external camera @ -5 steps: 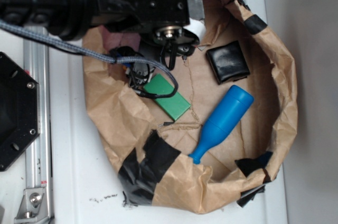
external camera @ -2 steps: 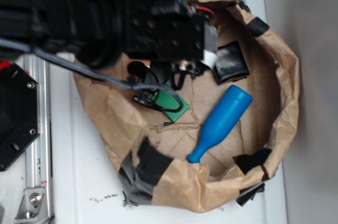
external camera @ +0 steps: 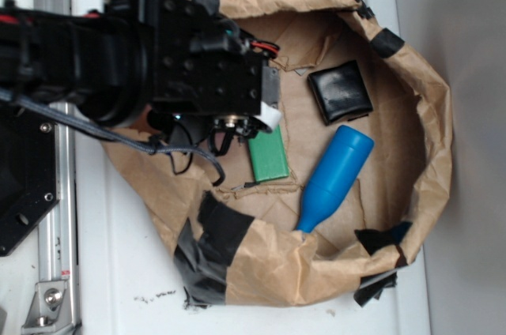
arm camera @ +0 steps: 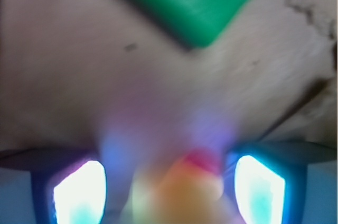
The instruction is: Grab the yellow duck.
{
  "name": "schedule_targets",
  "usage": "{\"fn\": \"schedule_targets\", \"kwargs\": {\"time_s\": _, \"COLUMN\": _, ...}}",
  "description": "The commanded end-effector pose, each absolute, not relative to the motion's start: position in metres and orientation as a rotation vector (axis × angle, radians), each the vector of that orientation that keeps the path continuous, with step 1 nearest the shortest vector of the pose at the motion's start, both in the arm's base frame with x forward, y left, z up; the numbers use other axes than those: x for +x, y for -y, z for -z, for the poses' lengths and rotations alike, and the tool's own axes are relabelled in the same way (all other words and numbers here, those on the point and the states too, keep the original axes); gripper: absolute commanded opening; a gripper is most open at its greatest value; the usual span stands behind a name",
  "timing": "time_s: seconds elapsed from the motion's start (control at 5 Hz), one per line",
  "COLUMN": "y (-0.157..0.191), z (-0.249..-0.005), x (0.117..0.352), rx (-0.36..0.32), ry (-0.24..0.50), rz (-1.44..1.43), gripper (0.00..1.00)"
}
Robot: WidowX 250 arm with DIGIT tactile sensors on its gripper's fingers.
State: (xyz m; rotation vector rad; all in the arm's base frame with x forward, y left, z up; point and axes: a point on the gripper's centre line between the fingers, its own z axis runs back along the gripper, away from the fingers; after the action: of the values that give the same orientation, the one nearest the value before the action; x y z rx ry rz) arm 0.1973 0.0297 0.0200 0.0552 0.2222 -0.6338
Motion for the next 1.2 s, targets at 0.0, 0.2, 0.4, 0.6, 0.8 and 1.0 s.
{"fn": "schedule_targets", "kwargs": {"time_s": 0.0, "y": -0.037, "z": -0.028, "x": 0.192, "rx": 0.050, "ry": -0.187, "rz": 0.621, "gripper": 1.00}}
{"fn": "schedule_targets", "kwargs": {"time_s": 0.2, "y": -0.041, "z": -0.030, "x": 0.198, "rx": 0.041, "ry": -0.187, "rz": 0.586, "gripper": 1.00}}
{"fn": "schedule_targets", "kwargs": {"time_s": 0.4, "y": -0.044, "z": -0.031, "x": 0.202, "rx": 0.030, "ry": -0.200, "rz": 0.576, "gripper": 1.00}}
{"fn": "schedule_targets", "kwargs": {"time_s": 0.6, "y": -0.045, "z": -0.025, "x": 0.206, "rx": 0.041, "ry": -0.200, "rz": 0.552, "gripper": 1.00}}
{"fn": "schedule_targets", "kwargs": {"time_s": 0.8, "y": -0.049, "z": -0.024, "x": 0.212, "rx": 0.044, "ry": -0.174, "rz": 0.543, "gripper": 0.66}}
{"fn": "schedule_targets", "kwargs": {"time_s": 1.0, "y": -0.053, "z": -0.021, "x": 0.213, "rx": 0.067, "ry": -0.154, "rz": 0.525, "gripper": 0.00}}
